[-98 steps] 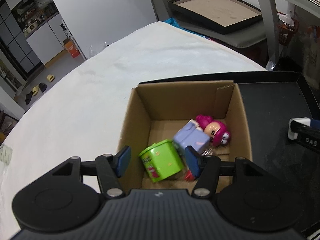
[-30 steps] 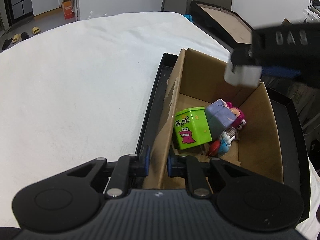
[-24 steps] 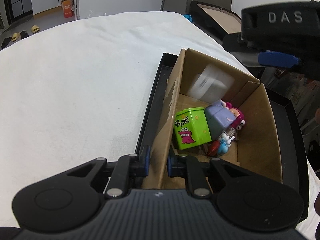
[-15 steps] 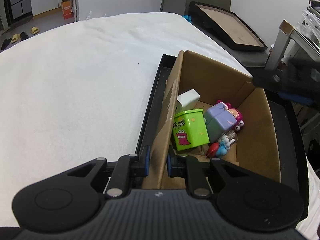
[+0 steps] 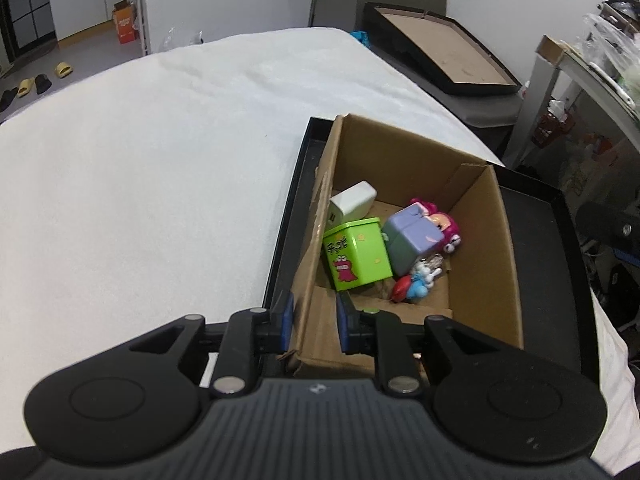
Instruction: Organize rigid objects
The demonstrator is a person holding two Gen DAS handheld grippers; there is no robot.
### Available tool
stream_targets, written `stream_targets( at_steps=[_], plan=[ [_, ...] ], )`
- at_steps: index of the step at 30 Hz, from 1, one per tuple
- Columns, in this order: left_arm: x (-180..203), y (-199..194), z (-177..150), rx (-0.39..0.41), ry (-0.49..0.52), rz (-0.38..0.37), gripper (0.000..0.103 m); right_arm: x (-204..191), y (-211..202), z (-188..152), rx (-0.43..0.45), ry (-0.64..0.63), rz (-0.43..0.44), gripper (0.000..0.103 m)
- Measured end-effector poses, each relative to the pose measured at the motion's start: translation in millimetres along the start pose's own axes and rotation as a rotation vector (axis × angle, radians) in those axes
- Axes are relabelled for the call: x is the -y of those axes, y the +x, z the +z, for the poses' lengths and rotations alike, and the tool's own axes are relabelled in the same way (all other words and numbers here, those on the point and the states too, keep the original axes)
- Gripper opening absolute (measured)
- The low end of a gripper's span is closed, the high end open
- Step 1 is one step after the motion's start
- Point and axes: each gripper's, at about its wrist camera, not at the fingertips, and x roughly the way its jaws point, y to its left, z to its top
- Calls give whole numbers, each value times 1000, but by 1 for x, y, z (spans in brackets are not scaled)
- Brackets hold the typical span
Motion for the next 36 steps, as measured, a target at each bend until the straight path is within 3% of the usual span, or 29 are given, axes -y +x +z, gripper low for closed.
stream_targets(
  at_steps=[3, 17, 36],
  plan=[
    [3, -13, 4, -1, 4, -12, 21, 7, -11, 0, 9, 19, 1, 78],
    [30, -76, -6, 37, 97, -52, 47, 29, -65, -4, 54, 69, -7, 98],
    [41, -141, -25, 73, 160, -41, 73, 45, -121, -27, 49, 114, 0, 103]
  ],
)
